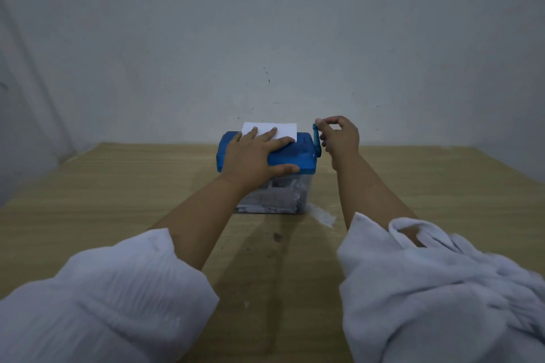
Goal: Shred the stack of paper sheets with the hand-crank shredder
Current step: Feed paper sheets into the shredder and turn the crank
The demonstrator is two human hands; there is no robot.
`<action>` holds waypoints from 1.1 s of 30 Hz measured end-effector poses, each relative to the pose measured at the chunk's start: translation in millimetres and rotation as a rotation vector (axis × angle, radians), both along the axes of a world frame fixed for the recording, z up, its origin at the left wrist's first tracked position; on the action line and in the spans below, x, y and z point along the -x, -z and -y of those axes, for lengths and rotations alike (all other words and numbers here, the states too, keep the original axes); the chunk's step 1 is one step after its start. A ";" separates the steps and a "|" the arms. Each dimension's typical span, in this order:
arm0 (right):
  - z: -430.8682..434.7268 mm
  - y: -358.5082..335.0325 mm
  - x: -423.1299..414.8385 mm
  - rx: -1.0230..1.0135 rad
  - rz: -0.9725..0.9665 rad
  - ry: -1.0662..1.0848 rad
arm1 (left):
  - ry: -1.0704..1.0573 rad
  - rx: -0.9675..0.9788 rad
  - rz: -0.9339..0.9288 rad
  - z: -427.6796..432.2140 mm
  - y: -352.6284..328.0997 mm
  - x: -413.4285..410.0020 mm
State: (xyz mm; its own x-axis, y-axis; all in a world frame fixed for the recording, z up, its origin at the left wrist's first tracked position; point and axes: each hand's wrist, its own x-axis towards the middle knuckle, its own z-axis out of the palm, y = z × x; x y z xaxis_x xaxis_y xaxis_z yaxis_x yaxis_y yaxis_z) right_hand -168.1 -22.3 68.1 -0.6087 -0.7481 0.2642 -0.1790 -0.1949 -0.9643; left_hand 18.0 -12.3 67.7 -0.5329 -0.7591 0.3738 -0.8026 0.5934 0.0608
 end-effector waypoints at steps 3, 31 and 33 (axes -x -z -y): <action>2.8 13.2 1.0 -0.111 -0.078 0.037 | -0.006 -0.002 0.000 -0.6 1.4 0.2; -77.8 69.6 -35.5 0.183 0.102 0.128 | -0.058 -0.072 -0.070 -7.8 -2.6 7.1; -77.0 68.0 -39.3 0.213 0.129 0.138 | -0.056 -0.073 -0.067 -7.5 -2.7 6.8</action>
State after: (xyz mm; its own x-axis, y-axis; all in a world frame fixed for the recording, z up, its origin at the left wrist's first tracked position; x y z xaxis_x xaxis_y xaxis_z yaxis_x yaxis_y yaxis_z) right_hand -128.8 54.7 0.1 -0.7399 -0.5917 0.3202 -0.0965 -0.3777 -0.9209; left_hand 11.1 -4.8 70.4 -0.4646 -0.8136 0.3495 -0.8272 0.5396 0.1566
